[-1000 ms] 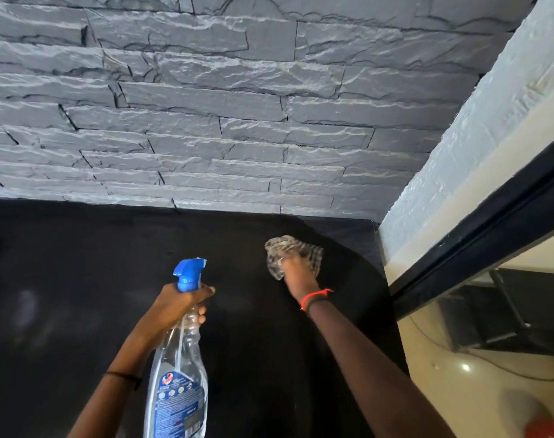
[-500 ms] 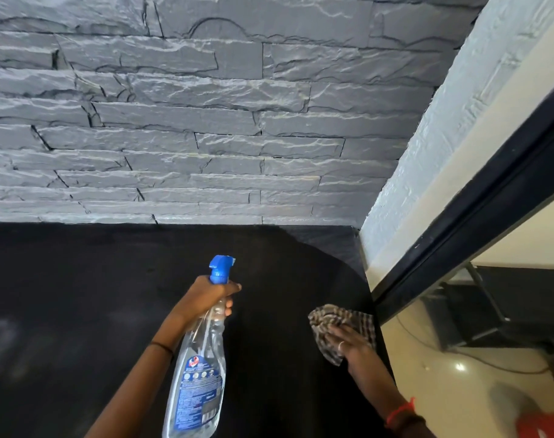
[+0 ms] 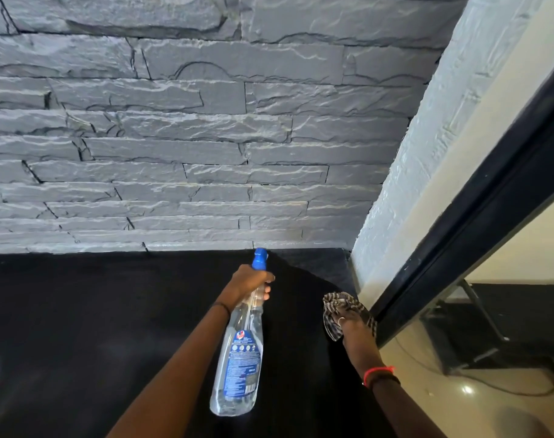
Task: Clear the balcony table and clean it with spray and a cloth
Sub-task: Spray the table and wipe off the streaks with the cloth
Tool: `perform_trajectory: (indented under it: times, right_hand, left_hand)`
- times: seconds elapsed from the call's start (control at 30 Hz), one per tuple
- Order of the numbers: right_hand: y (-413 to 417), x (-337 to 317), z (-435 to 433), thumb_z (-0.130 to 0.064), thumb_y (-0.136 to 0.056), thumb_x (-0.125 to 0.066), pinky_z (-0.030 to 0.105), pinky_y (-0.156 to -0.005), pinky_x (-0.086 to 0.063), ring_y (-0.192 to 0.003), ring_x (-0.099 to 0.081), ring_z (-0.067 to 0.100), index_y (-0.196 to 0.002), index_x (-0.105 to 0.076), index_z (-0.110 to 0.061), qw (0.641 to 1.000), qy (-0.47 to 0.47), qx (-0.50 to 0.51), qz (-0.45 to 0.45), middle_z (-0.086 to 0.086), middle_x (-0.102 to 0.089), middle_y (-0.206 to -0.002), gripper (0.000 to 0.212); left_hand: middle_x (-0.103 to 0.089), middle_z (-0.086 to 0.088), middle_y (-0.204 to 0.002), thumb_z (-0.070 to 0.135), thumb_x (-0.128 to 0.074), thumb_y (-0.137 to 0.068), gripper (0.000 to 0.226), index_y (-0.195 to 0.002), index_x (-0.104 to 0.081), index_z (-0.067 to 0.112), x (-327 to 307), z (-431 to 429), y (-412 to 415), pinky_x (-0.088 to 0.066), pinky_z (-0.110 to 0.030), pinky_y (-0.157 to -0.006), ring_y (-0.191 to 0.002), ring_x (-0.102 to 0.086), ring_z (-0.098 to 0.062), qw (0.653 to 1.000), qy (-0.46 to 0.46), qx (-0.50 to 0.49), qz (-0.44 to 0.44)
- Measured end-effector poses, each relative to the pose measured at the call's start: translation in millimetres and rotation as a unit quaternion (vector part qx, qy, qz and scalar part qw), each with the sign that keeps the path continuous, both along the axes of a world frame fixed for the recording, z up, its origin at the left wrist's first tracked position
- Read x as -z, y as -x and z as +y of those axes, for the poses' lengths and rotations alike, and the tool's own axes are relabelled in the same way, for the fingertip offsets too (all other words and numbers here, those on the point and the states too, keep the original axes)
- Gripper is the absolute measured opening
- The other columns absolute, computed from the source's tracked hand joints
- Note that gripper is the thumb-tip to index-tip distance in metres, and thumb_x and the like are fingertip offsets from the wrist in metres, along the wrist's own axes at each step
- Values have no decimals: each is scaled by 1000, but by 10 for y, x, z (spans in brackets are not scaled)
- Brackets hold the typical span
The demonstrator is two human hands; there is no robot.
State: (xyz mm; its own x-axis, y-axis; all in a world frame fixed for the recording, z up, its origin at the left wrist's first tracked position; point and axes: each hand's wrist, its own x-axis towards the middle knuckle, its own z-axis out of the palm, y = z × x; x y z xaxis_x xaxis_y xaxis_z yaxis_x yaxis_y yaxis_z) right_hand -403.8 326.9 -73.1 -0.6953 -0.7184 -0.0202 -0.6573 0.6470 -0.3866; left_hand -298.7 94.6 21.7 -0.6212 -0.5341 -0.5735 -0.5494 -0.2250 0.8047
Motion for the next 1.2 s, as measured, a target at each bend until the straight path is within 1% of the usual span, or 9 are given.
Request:
perform_trajectory:
  times: [0.1,0.2,0.33,0.57,0.63,0.8,0.93,1.03,1.2]
  right_hand:
    - [-19,2,-10,10,-82,-47,23,-111,-17,-131,-42,26,-129,-55,-7,1000,2,16,-1,14,-50,-136,50]
    - [11,72,-17,11,-81,-51,27,-111,-22,-127,-46,27,-125,-59,-6,1000,-9,12,12,13,-53,-133,48]
    - [63,227,-25,9,-69,-66,37,-102,-43,-115,-58,28,-112,-68,-6,999,-17,19,22,12,-64,-119,44]
    - [31,170,-26,10,-56,-74,33,-94,-49,-102,-65,26,-98,-73,-6,999,-4,22,46,10,-69,-107,45]
    - [32,171,-27,6,-59,-76,29,-101,-42,-105,-64,25,-104,-71,-6,999,5,21,47,9,-68,-110,47]
    - [55,182,-9,7,-64,-73,37,-93,-50,-107,-63,29,-102,-71,-1,999,-5,0,33,12,-67,-112,38]
    - [128,47,-105,-9,-93,-44,33,-112,-30,-128,-45,29,-129,-53,-1,999,27,29,-33,17,-49,-136,38]
    - [373,-4,-316,-10,-98,-36,37,-106,-34,-124,-46,34,-129,-51,-1,998,-21,52,-34,20,-47,-135,36]
    - [901,150,-880,-14,-97,-37,38,-106,-35,-121,-49,34,-126,-54,-3,988,-9,130,-78,22,-52,-129,35]
  left_hand:
    - [-50,-3,-44,1,-63,-80,16,-70,-51,5,10,15,165,-46,-26,-44,-35,-49,-14,1000,-2,-19,12]
    - [-51,-7,-54,2,-62,-81,12,-76,-52,4,-4,61,318,-45,-23,-39,-37,-50,-14,1000,3,-10,7]
    - [-53,-8,-56,3,-64,-80,12,-79,-53,5,17,243,520,-45,-22,-38,-34,-51,-13,999,17,40,0]
    - [-57,0,-46,9,-68,-77,14,-71,-55,10,105,666,726,-46,-24,-43,-40,-54,-16,992,-5,126,29]
    - [-58,0,-46,9,-67,-76,13,-69,-56,10,129,783,717,-46,-24,-44,-40,-54,-16,989,-6,143,32]
    - [-57,-4,-52,13,-69,-76,9,-72,-62,10,148,791,546,-46,-25,-49,-43,-53,-17,991,-27,118,64]
    - [-57,-4,-53,14,-70,-80,9,-82,-62,8,76,636,357,-45,-26,-48,-46,-53,-18,992,-34,85,81]
    - [-55,-5,-52,12,-68,-83,8,-85,-62,6,-57,505,176,-45,-24,-47,-45,-51,-17,993,-24,71,90]
    - [-53,-5,-51,10,-66,-86,7,-84,-62,5,-201,211,-163,-46,-24,-47,-43,-51,-16,994,-14,43,95]
